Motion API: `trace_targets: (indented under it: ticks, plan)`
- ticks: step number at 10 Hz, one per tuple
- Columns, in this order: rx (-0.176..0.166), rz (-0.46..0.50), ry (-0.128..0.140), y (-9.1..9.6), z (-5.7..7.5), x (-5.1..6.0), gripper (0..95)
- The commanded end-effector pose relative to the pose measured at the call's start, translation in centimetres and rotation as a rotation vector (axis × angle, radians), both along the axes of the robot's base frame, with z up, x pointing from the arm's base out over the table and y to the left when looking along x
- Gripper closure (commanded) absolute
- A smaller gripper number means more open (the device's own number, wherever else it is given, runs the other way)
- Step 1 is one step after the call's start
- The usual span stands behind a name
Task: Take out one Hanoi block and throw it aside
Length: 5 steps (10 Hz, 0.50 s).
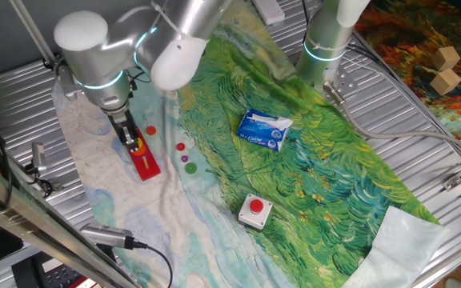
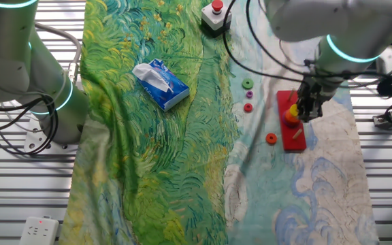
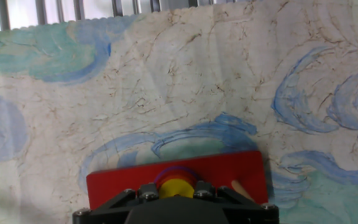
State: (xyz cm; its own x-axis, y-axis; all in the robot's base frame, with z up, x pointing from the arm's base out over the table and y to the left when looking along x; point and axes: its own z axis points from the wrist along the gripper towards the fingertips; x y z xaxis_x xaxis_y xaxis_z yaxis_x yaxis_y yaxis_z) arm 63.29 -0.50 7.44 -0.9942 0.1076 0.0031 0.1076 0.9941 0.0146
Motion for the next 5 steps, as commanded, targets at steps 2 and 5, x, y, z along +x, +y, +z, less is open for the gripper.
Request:
trace_targets:
  ticks: [2,5]
  plan:
    - [-0.002,-0.002,0.011,0.2,2.6,0.2,95.0]
    - [-0.007,0.000,0.023,0.5,4.7,0.0,95.0]
